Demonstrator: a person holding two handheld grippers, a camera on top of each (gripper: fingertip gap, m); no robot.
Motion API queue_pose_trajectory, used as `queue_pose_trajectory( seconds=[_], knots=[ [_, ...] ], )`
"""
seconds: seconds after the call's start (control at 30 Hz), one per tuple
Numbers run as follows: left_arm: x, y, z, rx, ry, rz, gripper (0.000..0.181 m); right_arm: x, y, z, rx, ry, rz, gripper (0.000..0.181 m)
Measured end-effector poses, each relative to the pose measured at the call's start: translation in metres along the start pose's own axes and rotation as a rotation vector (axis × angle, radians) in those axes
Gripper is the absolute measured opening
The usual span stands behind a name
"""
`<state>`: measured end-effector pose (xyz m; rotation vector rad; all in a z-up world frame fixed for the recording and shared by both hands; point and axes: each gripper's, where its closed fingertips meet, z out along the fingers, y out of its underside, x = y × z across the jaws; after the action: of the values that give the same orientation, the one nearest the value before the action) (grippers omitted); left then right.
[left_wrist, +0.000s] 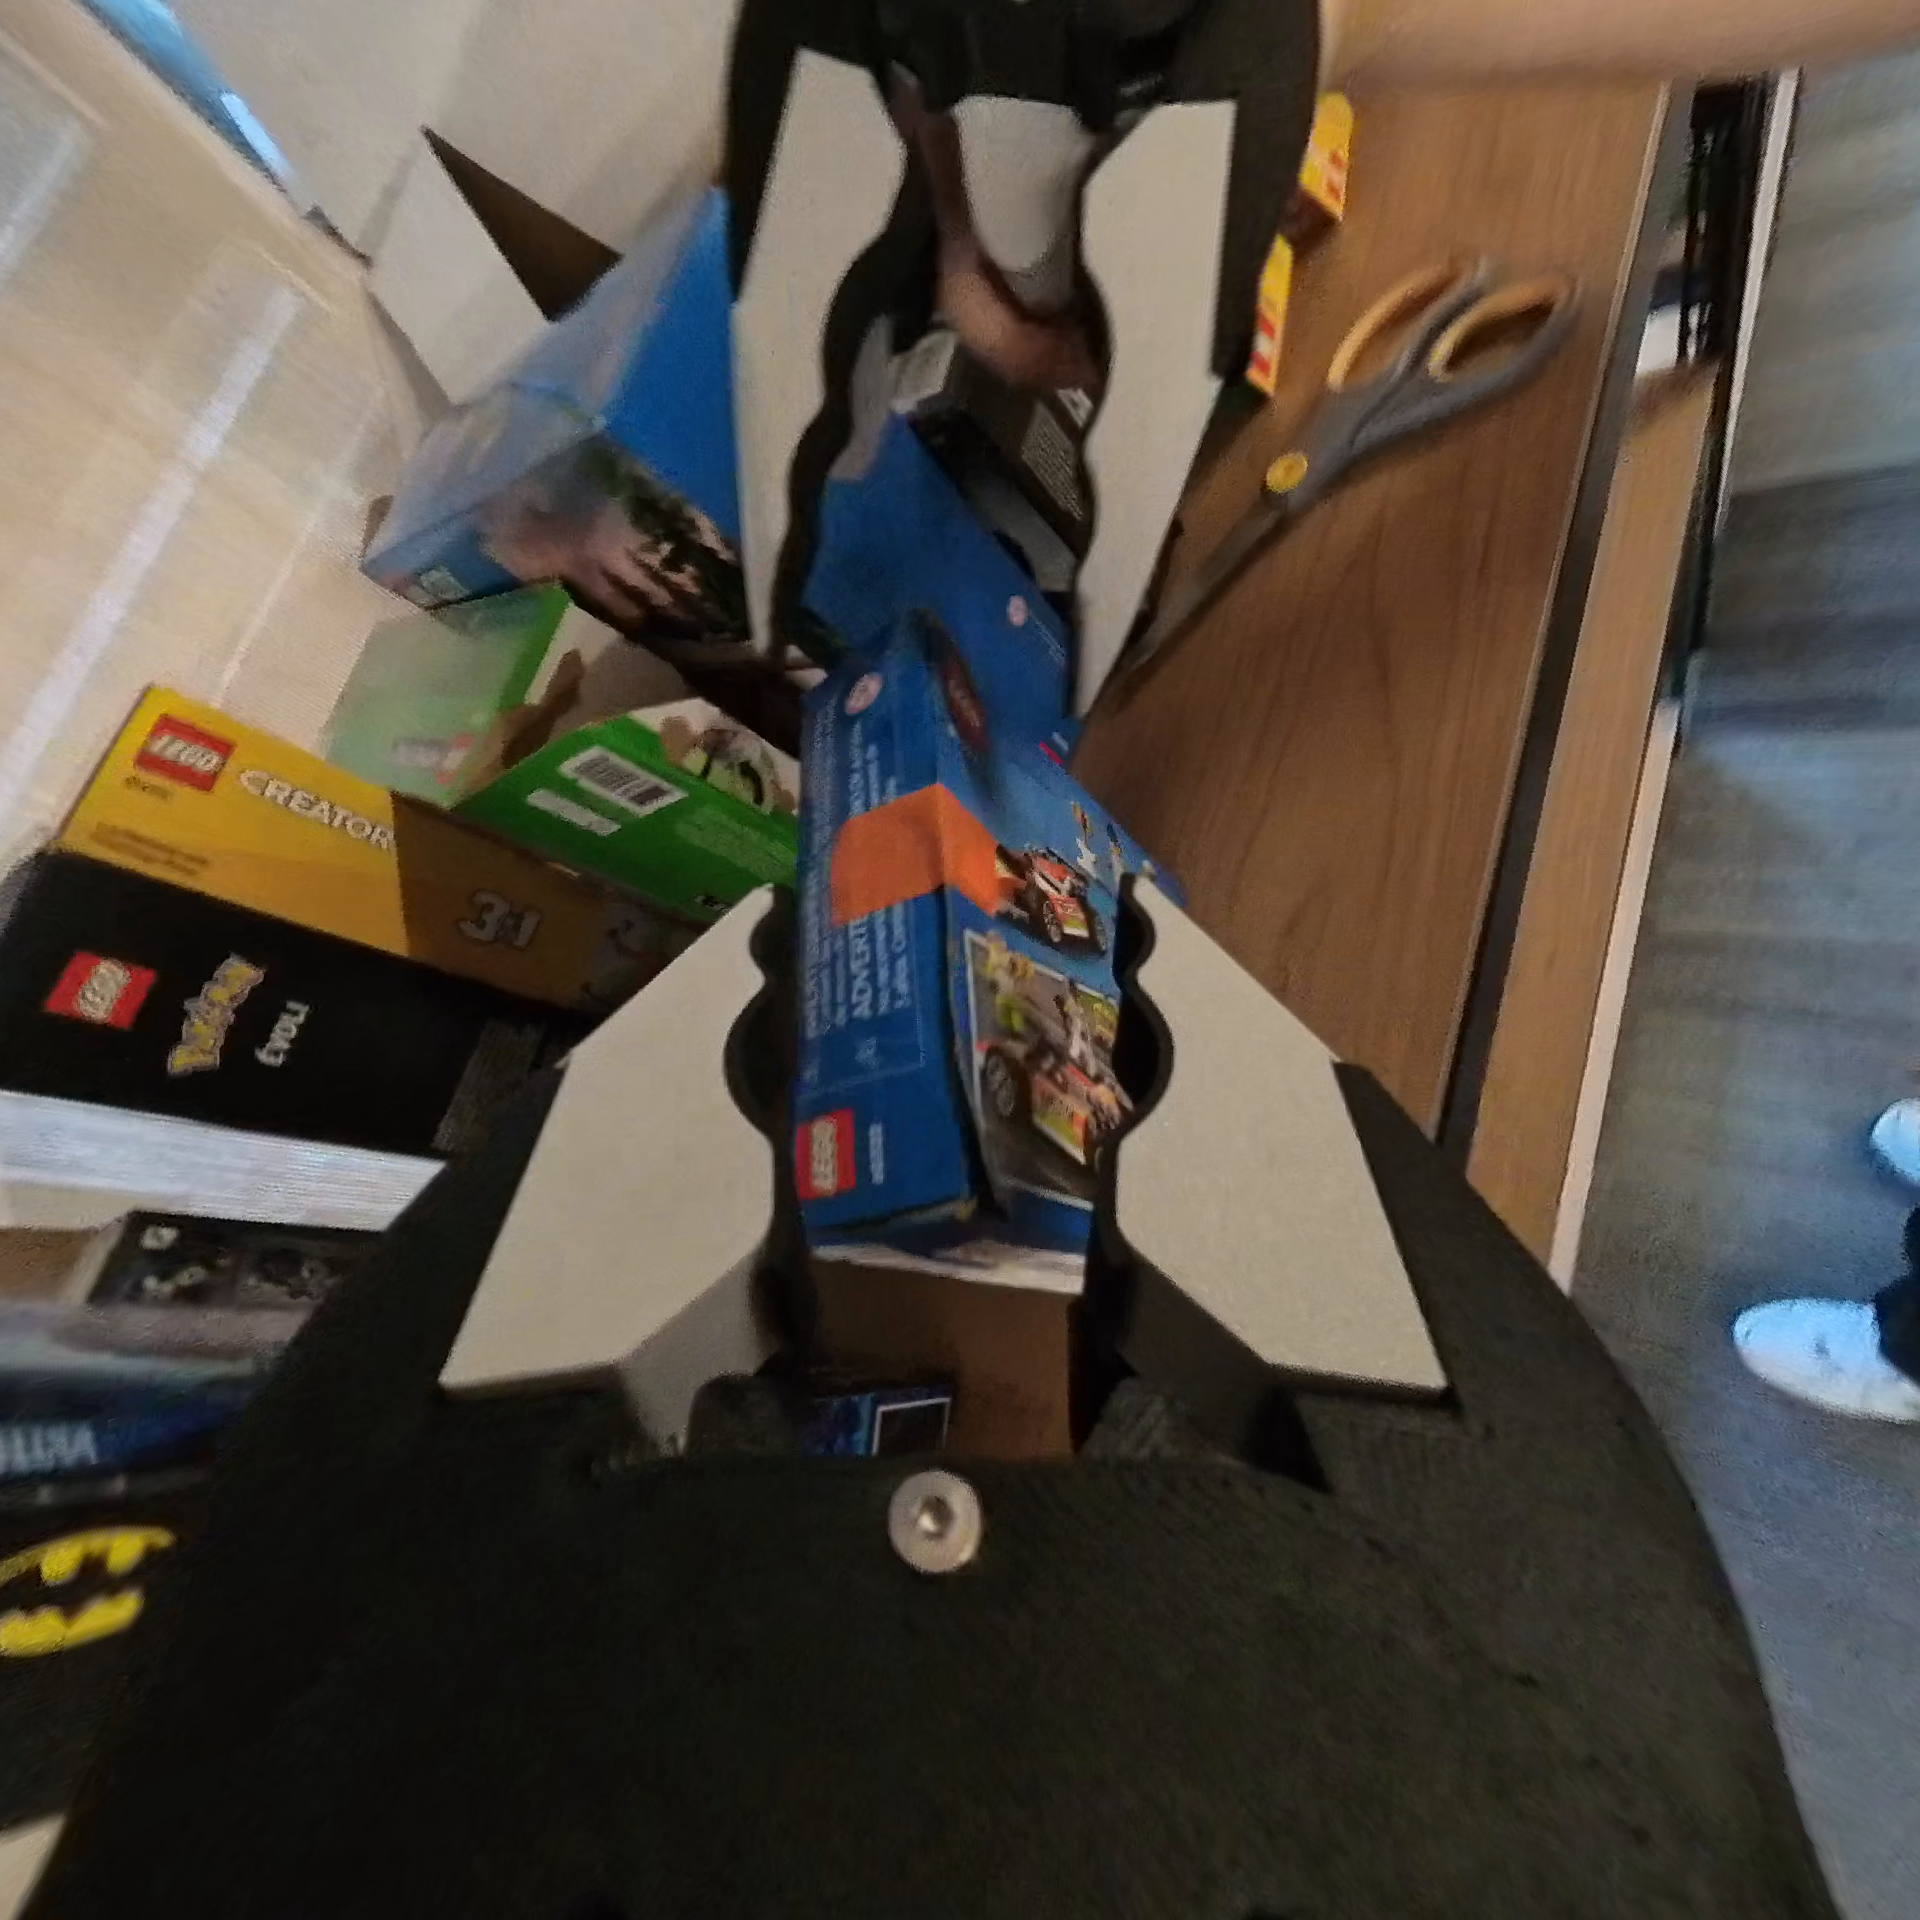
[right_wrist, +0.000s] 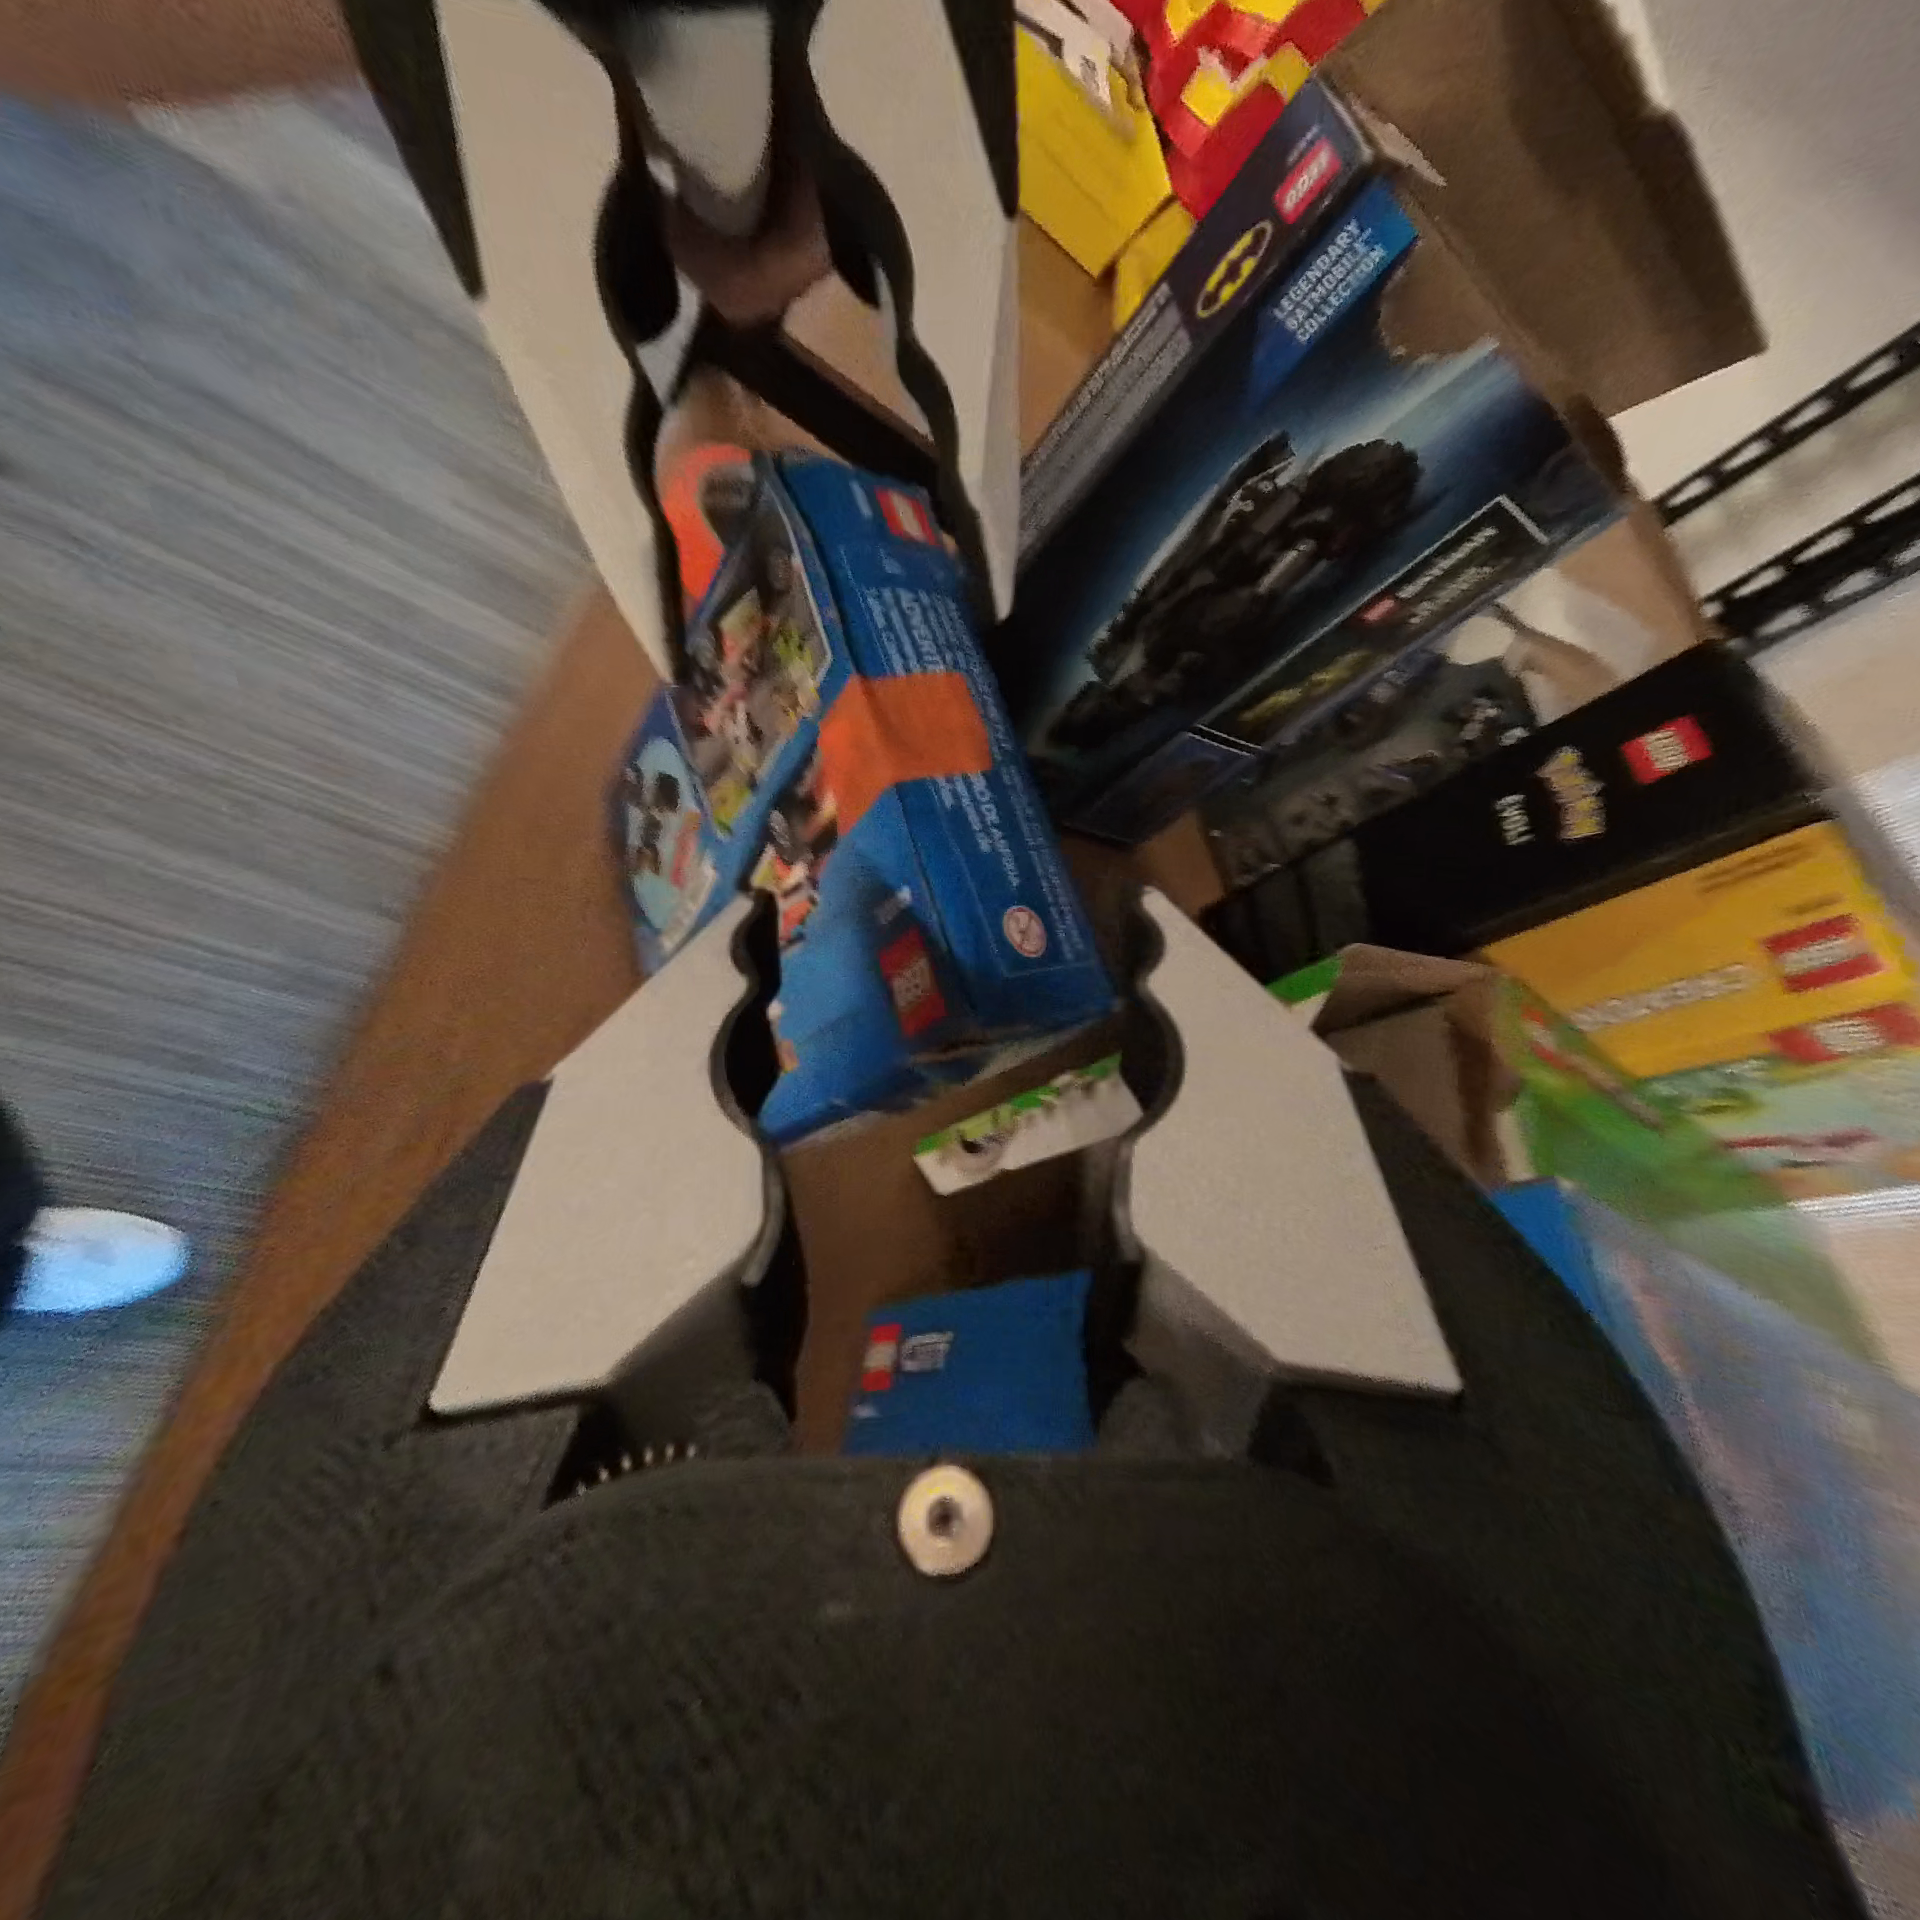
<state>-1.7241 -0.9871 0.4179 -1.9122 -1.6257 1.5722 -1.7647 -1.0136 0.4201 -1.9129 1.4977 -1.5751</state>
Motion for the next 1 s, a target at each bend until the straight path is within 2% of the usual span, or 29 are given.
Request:
queue_pose_trajectory(
  seconds=[0.1, 0.2, 0.27, 0.4, 0.6, 0.73, 0.9, 1.0],
  knots=[
    [0.009, -0.009, 0.013, -0.038, 0.015, 0.074, 0.056, 0.003, 0.006, 0.01, -0.032, 0.044, -0.106, 0.072],
    [0.019, -0.018, 0.018, -0.03, 0.025, 0.112, 0.049, -0.003, 0.024, 0.024, -0.12, -0.025, -0.087, 0.072],
    [0.021, -0.017, 0.019, -0.048, -0.01, 0.155, 0.048, -0.003, 0.028, 0.029, -0.128, -0.031, -0.065, 0.081],
    [0.021, -0.002, 0.023, -0.139, -0.083, 0.259, 0.053, -0.005, 0.023, 0.031, -0.112, -0.041, -0.021, 0.083],
    [0.018, 0.003, 0.019, -0.15, -0.105, 0.222, 0.052, -0.01, 0.019, 0.03, -0.121, -0.102, 0.061, 0.085],
    [0.014, 0.008, 0.013, -0.157, -0.135, 0.213, 0.052, -0.014, 0.012, 0.02, -0.107, -0.133, 0.161, 0.073],
    [0.011, 0.006, 0.006, -0.106, -0.185, 0.198, 0.05, -0.019, 0.014, 0.013, -0.149, -0.096, 0.113, 0.065],
    [0.01, 0.007, 0.007, -0.096, -0.207, 0.197, 0.053, -0.012, 0.006, 0.018, -0.102, -0.034, 0.062, 0.071]
  ],
)
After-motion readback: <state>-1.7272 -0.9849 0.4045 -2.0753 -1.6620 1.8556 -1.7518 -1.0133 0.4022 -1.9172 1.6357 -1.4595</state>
